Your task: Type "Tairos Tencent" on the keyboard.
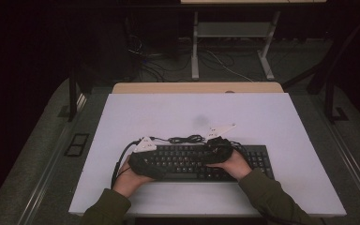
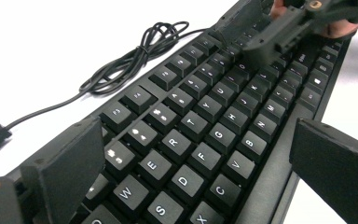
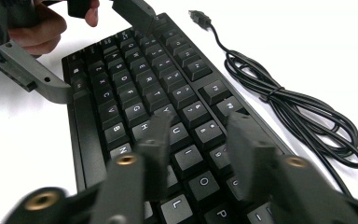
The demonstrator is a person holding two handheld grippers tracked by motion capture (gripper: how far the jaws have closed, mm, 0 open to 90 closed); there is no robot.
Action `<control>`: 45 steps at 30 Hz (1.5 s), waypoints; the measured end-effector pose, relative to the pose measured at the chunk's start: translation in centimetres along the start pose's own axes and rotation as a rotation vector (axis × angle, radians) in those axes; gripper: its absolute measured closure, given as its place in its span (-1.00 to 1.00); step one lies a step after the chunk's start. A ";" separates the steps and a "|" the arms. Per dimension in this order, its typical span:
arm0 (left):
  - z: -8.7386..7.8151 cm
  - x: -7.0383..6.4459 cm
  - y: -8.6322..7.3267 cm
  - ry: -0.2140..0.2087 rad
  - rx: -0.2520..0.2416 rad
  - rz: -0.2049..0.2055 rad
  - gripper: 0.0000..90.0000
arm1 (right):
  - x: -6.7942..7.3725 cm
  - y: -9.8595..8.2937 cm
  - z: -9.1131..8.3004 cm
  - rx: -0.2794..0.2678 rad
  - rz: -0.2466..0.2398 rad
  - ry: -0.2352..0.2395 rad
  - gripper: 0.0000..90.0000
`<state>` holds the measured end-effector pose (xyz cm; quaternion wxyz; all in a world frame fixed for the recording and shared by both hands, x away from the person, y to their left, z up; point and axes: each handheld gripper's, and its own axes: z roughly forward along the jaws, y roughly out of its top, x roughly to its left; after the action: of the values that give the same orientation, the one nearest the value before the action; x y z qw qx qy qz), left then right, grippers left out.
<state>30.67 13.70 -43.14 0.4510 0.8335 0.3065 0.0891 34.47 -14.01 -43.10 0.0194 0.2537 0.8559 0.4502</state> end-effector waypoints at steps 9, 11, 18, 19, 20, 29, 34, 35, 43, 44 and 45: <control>0.2 0.6 0.3 0.014 -0.017 -0.016 -0.69 | -0.3 0.0 -0.2 -0.023 0.008 0.010 -0.19; 0.2 0.6 0.4 0.014 -0.020 -0.014 -0.67 | -0.3 0.0 -0.1 -0.025 0.010 0.013 -0.21; 0.3 0.9 0.8 -0.001 -0.038 -0.014 -0.48 | -0.4 0.0 -0.1 -0.033 0.012 0.012 -0.28; 0.3 0.9 0.9 0.001 -0.038 -0.017 -0.48 | -0.4 0.0 -0.2 -0.035 0.012 0.011 -0.29; 0.4 1.0 0.9 0.000 -0.041 -0.020 -0.47 | -0.4 0.0 -0.2 -0.035 0.012 0.010 -0.30; 0.7 1.2 1.1 -0.005 -0.025 -0.021 -0.13 | -0.4 0.0 -0.1 -0.038 0.012 0.002 -0.41; 1.0 1.3 1.1 -0.023 -0.012 -0.013 0.06 | -0.4 -0.1 -0.1 -0.038 0.012 -0.001 -0.42; 1.1 1.3 1.1 -0.026 -0.008 -0.008 0.11 | -0.4 0.0 -0.1 -0.038 0.012 -0.001 -0.42; 1.4 1.1 1.5 -0.034 0.012 0.005 0.55 | -0.5 0.0 -0.1 -0.044 0.008 -0.007 -0.43; 1.4 1.0 1.5 -0.036 0.013 0.005 0.61 | -0.5 0.0 -0.1 -0.044 0.007 -0.008 -0.43; 1.4 1.0 1.5 -0.036 0.019 0.010 0.66 | -0.5 0.0 -0.1 -0.044 0.008 -0.007 -0.43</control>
<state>32.71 12.75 -42.86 0.4480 0.8408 0.2949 0.0732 34.82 -14.35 -43.15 0.0264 0.2583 0.8448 0.4679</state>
